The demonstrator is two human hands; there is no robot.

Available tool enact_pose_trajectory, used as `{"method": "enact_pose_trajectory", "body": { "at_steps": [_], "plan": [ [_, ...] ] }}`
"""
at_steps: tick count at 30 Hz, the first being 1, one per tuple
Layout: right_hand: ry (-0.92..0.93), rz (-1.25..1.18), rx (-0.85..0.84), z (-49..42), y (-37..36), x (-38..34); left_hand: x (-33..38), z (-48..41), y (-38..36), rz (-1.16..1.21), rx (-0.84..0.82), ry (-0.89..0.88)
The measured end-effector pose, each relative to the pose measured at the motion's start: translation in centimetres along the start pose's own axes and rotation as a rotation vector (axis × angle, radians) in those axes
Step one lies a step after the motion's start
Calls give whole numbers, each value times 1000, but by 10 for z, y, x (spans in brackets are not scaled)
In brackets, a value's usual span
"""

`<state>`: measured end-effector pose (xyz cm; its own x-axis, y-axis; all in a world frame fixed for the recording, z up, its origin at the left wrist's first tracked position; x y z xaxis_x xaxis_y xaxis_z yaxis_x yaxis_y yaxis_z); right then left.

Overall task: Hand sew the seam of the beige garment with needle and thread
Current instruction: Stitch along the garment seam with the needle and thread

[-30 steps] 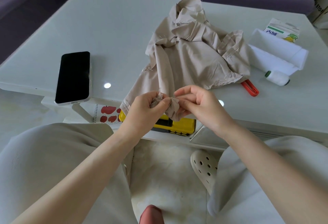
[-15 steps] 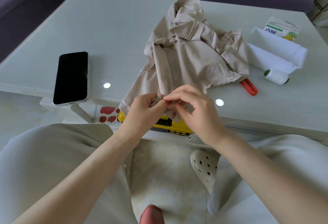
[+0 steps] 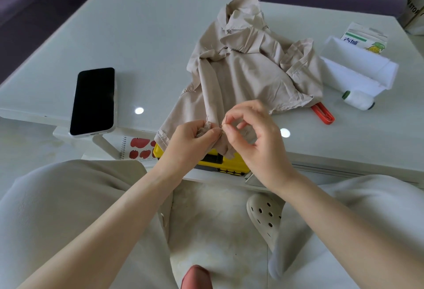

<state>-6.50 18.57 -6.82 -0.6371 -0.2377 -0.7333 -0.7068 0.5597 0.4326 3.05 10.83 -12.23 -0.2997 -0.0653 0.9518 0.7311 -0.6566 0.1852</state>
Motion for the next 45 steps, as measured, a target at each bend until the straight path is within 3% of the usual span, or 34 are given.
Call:
{"method": "enact_pose_trajectory", "body": {
  "at_steps": [4,9,15,21,29,35,45],
  "plan": [
    [-187,-368,-6,-1,5,4,-3,-4,6,-22,54,13],
    [-371,-616,-15,3,4,12,0,-4,12,-45,116,-13],
    [-453,-311,-50,20,-2,30,6,-9,27,-26,195,-62],
    [-291,7,-182,26,-15,22,8,-7,23,-21,158,-84],
    [-276,57,-69,19,-4,31,5,-4,9,12,5,-66],
    [-171,133,-33,13,2,25,8,-5,13,-42,56,-92],
    [-299,37,117,6,27,40,8,-7,21,-68,125,-103]
  ]
}}
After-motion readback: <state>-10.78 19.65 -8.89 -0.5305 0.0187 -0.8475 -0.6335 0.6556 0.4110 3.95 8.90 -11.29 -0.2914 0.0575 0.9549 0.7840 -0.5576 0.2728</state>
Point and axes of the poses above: each hand's wrist, its own z-axis away from the middle knuckle, its own y-axis out of the back of the hand, x = y × z, the point moved 8 cm from there along -z, towards the middle knuckle
